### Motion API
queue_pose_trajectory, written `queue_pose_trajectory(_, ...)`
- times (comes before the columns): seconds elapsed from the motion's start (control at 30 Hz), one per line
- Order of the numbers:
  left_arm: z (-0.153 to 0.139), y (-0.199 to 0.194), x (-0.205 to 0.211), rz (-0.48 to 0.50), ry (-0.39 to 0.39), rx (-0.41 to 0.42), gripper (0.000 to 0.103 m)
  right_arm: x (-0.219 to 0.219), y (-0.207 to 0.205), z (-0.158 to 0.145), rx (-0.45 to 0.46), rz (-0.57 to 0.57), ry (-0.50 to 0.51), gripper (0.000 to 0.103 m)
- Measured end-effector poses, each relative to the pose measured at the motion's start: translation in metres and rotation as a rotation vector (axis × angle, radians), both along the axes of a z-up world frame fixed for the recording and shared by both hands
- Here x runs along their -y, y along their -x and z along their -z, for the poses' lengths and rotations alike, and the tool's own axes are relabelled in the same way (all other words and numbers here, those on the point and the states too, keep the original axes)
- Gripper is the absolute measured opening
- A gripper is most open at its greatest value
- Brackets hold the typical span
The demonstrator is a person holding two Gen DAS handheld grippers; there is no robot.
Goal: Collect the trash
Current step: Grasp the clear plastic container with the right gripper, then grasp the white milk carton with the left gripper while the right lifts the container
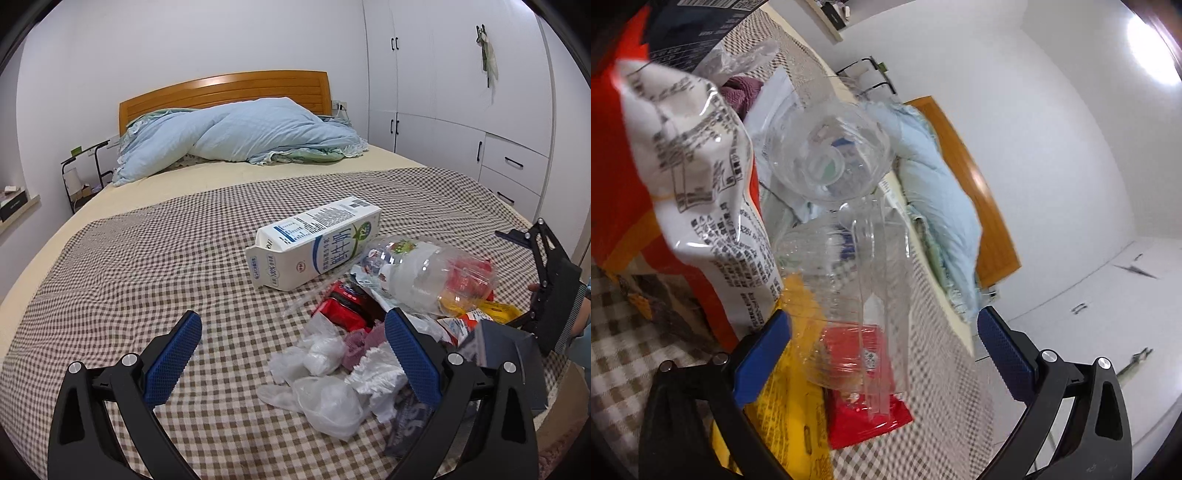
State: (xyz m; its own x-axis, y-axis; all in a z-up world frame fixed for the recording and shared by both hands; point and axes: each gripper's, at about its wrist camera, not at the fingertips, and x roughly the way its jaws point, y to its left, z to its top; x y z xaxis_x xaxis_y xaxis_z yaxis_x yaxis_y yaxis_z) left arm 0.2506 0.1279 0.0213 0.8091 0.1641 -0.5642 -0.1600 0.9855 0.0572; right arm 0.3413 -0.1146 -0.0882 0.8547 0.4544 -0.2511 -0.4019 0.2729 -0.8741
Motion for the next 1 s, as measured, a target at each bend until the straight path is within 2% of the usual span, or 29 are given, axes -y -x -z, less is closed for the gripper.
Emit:
queue_pose_trajectory(0.1,0.0,-0.008,-0.003,-0.005,-0.008,-0.009,0.096,-0.003,0.001,0.005,0.027,-0.001,0.008,0.096)
queue_pose_trajectory(0.17,0.0,-0.013,-0.006,-0.006,-0.011,-0.017,0.096,-0.004,-0.001,0.009,0.012,0.002,0.024,0.094)
queue_pose_trajectory(0.2,0.001,-0.014,-0.007,-0.007,-0.012,-0.018,0.096,-0.005,-0.003,0.008,0.001,-0.001,0.029,0.09)
queue_pose_trajectory(0.23,0.001,-0.016,-0.008,-0.008,-0.014,-0.019,0.096,-0.007,-0.005,0.009,-0.021,-0.009,0.046,0.069)
queue_pose_trajectory(0.27,0.001,-0.018,-0.008,-0.009,-0.016,-0.021,0.096,-0.009,-0.005,0.011,-0.033,-0.01,0.063,0.058)
queue_pose_trajectory(0.4,0.0,-0.022,-0.01,-0.008,-0.027,-0.025,0.096,-0.011,-0.006,0.011,-0.048,-0.007,0.094,0.056)
queue_pose_trajectory(0.7,-0.007,-0.032,-0.01,0.008,-0.053,-0.022,0.096,0.009,-0.008,-0.027,-0.134,0.028,-0.11,0.055)
queue_pose_trajectory(0.87,-0.011,-0.045,-0.009,0.042,-0.079,-0.053,0.096,0.025,-0.008,-0.051,-0.222,0.088,-0.298,0.055)
queue_pose_trajectory(1.0,-0.011,-0.061,-0.008,0.091,-0.105,-0.109,0.096,0.036,-0.004,-0.068,-0.275,0.12,-0.453,0.055)
